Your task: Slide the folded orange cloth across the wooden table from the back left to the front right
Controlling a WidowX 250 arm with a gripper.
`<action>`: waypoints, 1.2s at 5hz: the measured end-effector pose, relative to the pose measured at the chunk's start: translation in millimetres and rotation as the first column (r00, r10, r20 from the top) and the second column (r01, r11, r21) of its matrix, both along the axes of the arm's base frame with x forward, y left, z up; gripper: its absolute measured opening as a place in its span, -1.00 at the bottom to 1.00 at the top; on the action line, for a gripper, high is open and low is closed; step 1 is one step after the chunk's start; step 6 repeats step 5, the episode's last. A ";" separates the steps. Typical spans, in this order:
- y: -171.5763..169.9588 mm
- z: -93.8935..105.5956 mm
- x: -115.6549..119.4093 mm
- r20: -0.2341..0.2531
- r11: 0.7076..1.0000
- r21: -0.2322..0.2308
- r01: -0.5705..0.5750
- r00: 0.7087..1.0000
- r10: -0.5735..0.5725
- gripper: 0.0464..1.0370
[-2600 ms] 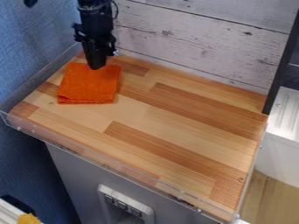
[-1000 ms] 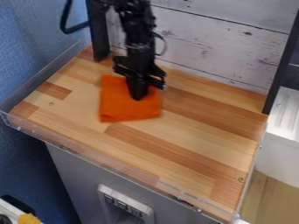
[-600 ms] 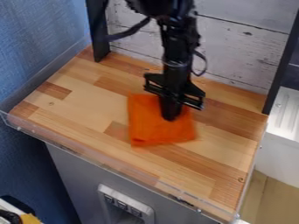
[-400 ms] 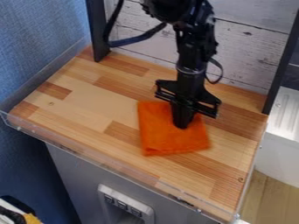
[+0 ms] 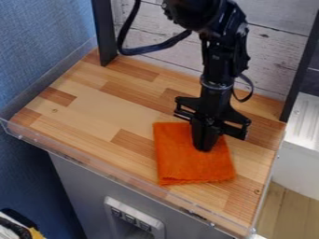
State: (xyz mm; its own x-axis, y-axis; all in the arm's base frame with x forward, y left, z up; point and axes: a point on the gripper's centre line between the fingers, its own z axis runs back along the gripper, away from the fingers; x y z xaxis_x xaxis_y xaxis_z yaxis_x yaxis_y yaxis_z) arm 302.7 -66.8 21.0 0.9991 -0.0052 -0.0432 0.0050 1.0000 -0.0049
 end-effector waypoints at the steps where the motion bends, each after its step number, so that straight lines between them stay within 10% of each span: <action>1: 5.5 21.7 -8.3 0.020 1.000 -0.005 0.007 1.000 -0.007 -0.08; 3: 62.3 54.2 -13.2 0.049 1.000 -0.021 -0.009 0.999 0.010 0.93; 6: 122.9 61.4 -19.0 0.048 1.000 -0.022 -0.004 0.999 0.005 0.93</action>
